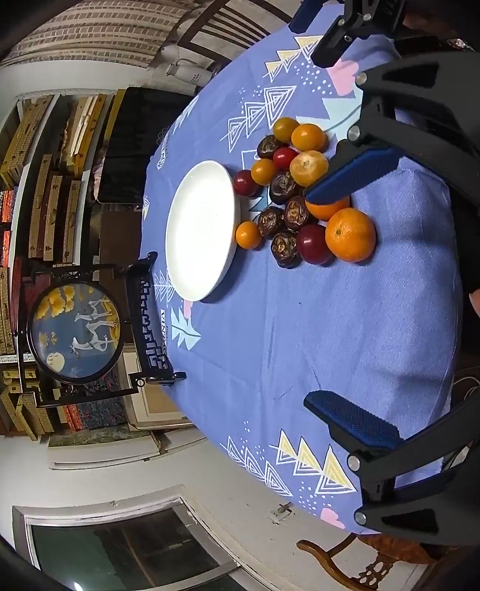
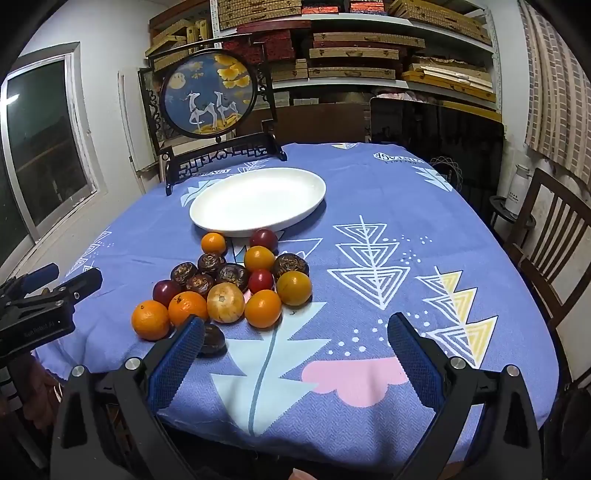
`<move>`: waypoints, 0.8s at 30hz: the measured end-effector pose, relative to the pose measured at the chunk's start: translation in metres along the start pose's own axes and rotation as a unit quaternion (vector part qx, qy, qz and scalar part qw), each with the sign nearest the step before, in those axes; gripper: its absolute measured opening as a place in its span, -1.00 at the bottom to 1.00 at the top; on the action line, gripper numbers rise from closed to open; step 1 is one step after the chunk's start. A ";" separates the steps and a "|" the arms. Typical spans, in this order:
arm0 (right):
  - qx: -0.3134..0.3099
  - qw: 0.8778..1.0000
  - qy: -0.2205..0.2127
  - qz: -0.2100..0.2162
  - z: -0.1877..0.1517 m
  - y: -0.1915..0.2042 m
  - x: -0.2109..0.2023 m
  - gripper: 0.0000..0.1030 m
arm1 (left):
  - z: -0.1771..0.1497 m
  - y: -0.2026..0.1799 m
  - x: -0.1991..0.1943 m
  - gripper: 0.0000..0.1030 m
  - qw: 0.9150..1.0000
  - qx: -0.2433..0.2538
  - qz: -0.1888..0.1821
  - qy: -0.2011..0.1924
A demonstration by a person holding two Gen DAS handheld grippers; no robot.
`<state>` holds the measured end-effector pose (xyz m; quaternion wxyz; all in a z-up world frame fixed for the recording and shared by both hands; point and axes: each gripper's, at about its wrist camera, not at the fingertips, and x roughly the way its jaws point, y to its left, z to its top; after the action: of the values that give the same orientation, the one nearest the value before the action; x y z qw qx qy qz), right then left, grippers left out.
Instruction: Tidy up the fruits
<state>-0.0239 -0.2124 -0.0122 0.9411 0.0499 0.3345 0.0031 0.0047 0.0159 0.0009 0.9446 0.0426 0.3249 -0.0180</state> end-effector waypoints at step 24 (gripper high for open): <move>-0.006 1.000 0.002 0.002 -0.003 0.004 0.000 0.93 | -0.003 -0.002 0.000 0.91 1.000 0.003 0.002 -0.002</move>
<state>-0.0257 -0.2083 -0.0147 0.9406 0.0447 0.3366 0.0072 0.0029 0.0137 -0.0014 0.9452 0.0460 0.3228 -0.0168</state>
